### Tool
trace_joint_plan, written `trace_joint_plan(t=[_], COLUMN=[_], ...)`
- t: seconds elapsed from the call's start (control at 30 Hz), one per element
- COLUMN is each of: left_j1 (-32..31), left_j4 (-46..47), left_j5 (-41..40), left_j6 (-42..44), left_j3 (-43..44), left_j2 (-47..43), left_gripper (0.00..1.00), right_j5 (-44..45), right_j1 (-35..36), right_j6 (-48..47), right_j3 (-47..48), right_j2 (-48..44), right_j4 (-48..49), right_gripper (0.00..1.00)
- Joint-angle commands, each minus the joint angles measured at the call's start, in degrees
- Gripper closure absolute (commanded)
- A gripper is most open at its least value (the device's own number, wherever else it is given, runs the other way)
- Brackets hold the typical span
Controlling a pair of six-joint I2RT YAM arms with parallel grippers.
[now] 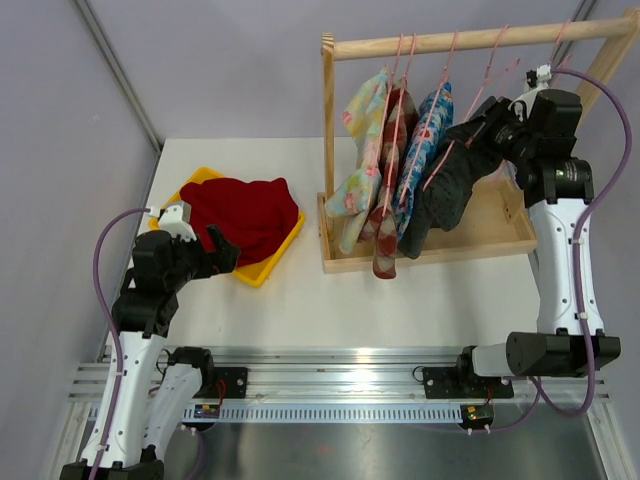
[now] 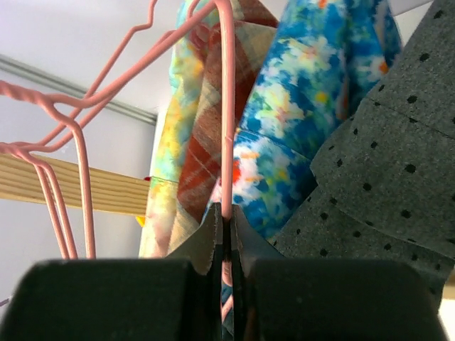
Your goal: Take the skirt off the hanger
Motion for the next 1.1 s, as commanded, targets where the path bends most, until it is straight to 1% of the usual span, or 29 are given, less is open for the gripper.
trace_joint_plan(t=[0.0, 0.03, 0.07, 0.1, 0.13, 0.17, 0.2, 0.23, 0.27, 0.33, 0.37, 0.43, 0.47, 0.53, 0.6, 0.63, 0.67, 0.73, 0.8, 0.83, 0.87, 1.07], left_j1=[-0.86, -1.56, -2.53, -5.93, -8.23, -13.12, -15.87, -18.51, -23.41, -28.09, -32.46, -35.92, -38.11, -39.71, -41.91, -42.78, -45.14, -47.96, -51.83, -53.06, -55.60, -64.04], left_j4=[4.28, 5.60, 5.79, 5.88, 5.70, 5.53, 5.52, 5.35, 5.09, 4.91, 4.91, 5.61, 5.96, 6.05, 7.10, 7.72, 8.33, 11.32, 13.77, 14.57, 15.53, 23.09], left_j5=[3.76, 4.13, 2.74, 0.99, -1.21, -6.27, -8.50, -10.52, -14.37, -16.95, -19.40, -21.08, -20.92, -20.13, -17.15, -16.18, -14.26, -12.84, -9.59, -8.45, -6.52, -3.61], left_j6=[-1.21, -1.75, -2.19, -2.45, -2.37, -2.11, -1.32, -0.88, -0.35, 0.62, 0.88, 2.02, 2.55, 4.13, 5.62, 6.15, 6.68, 8.52, 9.75, 10.11, 10.46, 11.08], left_j3=[2.64, 4.21, 5.79, 7.46, 11.57, 13.70, 15.81, 20.88, 23.36, 28.73, 33.53, 37.35, 41.19, 44.90, 48.59, 49.40, 49.75, 49.41, 48.18, 46.43, 45.46, 37.21], left_j2=[-0.80, -0.72, -0.37, 0.15, 1.81, 3.22, 6.11, 8.22, 10.07, 15.07, 16.41, 20.44, 22.12, 24.76, 28.28, 29.16, 29.95, 30.22, 30.22, 30.22, 30.22, 28.99], left_gripper=[0.01, 0.01, 0.01, 0.01, 0.01, 0.01, 0.01, 0.01, 0.01, 0.01, 0.01, 0.01, 0.01, 0.01, 0.01, 0.01, 0.01, 0.01, 0.01, 0.01, 0.01, 0.01], right_j5=[3.16, 3.07, 3.07, 2.37, 1.67, 0.97, -0.61, -1.41, -2.02, -3.78, -4.05, -4.66, -4.84, -5.80, -7.73, -8.70, -9.58, -11.51, -12.66, -12.75, -12.84, -12.14], right_j1=[0.07, 0.07, 0.07, 0.07, 0.07, 0.07, 0.07, 0.07, 0.07, 0.07, 0.07, 0.07, 0.07, 0.07, 0.07, 0.07, 0.07, 0.07, 0.07, 0.07, 0.07, 0.07], right_j6=[-3.65, -4.00, -4.36, -4.45, -4.19, -4.01, -3.75, -3.31, -2.96, -2.34, -2.25, -2.60, -2.78, -3.13, -2.96, -2.17, -1.90, -0.76, -0.14, 0.12, 0.12, -0.93], right_j3=[3.40, 3.22, 2.78, 2.26, 1.56, 0.07, -0.47, -1.43, -1.96, -3.01, -3.11, -2.76, -2.32, -0.66, 0.31, 0.75, 1.11, 1.63, 2.08, 2.34, 2.52, 4.89], right_j2=[-6.47, -7.18, -7.97, -9.46, -10.26, -11.57, -12.20, -12.64, -13.08, -14.66, -15.62, -16.15, -16.24, -15.89, -15.37, -15.37, -15.45, -15.89, -16.94, -17.64, -18.96, -22.22], right_j4=[-2.33, -2.95, -3.65, -4.36, -4.36, -4.36, -4.45, -4.62, -4.71, -4.98, -5.24, -5.94, -6.38, -7.96, -8.76, -8.58, -8.49, -8.41, -9.28, -9.55, -10.33, -14.98], right_gripper=[1.00, 1.00, 1.00, 1.00, 1.00, 1.00, 1.00, 1.00, 1.00, 1.00, 1.00, 1.00, 1.00, 1.00, 1.00, 1.00, 1.00, 1.00, 1.00, 1.00, 1.00, 1.00])
